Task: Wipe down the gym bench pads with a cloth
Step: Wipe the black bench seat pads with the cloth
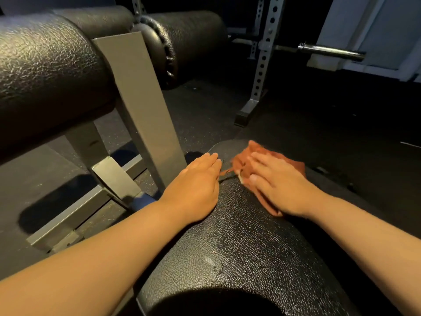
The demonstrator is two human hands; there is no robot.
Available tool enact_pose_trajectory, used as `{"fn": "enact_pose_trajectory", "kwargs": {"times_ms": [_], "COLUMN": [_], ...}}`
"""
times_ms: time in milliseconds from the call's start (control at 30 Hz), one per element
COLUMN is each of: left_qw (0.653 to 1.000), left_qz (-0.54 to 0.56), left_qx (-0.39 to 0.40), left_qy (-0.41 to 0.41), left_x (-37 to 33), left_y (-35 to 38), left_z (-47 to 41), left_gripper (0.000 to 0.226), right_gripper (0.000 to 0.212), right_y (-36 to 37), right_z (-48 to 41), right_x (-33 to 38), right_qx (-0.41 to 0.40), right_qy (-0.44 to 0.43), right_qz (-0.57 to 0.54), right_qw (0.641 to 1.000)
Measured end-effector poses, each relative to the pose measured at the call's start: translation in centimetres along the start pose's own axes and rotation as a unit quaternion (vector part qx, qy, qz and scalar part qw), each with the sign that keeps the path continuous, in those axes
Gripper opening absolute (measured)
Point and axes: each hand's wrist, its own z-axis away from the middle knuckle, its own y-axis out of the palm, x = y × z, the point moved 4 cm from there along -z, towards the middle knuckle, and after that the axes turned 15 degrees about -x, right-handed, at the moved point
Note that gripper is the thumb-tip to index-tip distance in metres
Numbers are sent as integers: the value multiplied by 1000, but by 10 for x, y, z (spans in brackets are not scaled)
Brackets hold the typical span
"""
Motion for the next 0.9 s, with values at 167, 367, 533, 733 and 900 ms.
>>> {"fn": "enact_pose_trajectory", "kwargs": {"times_ms": [167, 367, 533, 733, 900], "left_qw": [1000, 1000, 1000, 1000, 1000], "left_qz": [8, -6, -8, -14, -16], "left_qx": [-5, -2, -4, 9, 12], "left_qy": [-2, 1, 4, 1, 4], "left_x": [-1, 0, 1, 0, -1], "left_y": [0, 0, 1, 3, 2], "left_z": [1, 2, 3, 3, 4], "left_gripper": [53, 54, 54, 54, 54], "right_gripper": [80, 61, 70, 75, 68], "right_y": [5, -6, 2, -12, -2], "right_z": [13, 13, 24, 33, 10], "right_x": [46, 17, 50, 4, 31], "right_qx": [14, 19, 24, 13, 24], "right_qy": [4, 0, -10, -50, 68], "right_qz": [-11, -23, -22, -42, 11], "right_qw": [1000, 1000, 999, 998, 997]}}
